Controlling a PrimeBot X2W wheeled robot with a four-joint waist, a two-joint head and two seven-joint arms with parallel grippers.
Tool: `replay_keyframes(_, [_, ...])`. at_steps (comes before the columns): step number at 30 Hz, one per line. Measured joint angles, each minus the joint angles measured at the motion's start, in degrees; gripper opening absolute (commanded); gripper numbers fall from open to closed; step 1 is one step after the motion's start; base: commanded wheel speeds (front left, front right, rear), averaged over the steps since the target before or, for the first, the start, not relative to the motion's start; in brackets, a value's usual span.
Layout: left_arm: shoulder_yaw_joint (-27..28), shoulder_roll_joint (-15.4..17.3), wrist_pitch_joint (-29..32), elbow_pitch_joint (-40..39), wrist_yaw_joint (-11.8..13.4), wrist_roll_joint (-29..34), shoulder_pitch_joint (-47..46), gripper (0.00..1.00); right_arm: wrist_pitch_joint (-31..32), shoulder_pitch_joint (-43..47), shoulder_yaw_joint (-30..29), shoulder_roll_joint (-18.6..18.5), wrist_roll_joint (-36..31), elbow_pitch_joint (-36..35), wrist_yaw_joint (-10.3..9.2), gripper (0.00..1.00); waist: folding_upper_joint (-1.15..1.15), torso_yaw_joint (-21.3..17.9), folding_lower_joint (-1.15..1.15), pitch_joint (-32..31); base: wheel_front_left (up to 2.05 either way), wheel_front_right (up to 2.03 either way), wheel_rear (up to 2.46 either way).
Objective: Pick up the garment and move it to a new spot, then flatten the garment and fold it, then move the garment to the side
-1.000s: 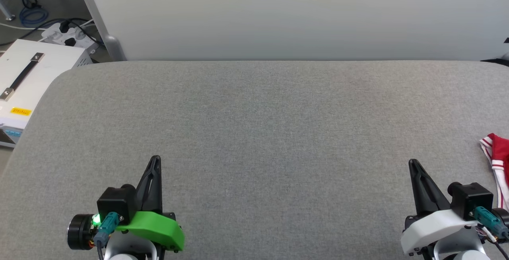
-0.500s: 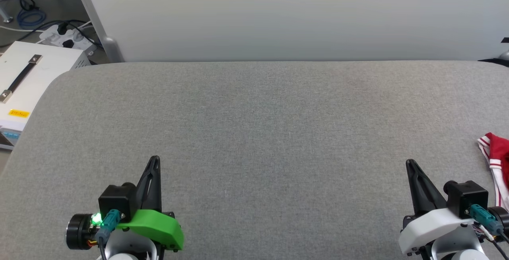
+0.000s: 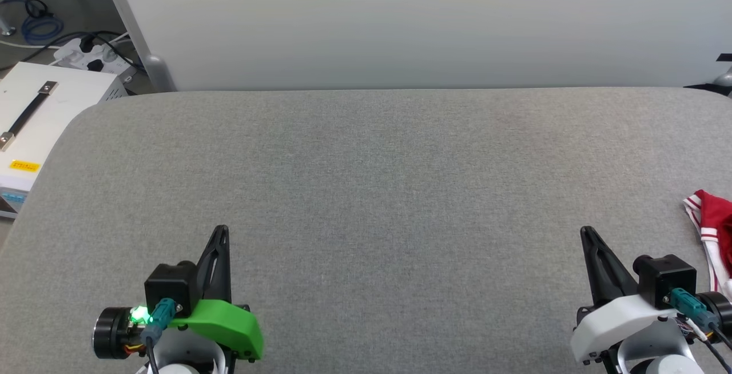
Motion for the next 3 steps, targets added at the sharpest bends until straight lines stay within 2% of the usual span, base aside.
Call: replay_keyframes(3, [0.0,0.0,0.5,-0.1,0.1,0.1,0.0,0.00,0.4,-0.1,0.1,0.0,-0.5,-0.2,0.00,0.00,0.00,-0.1,0.00,0.0,0.00,0.00,0.00])
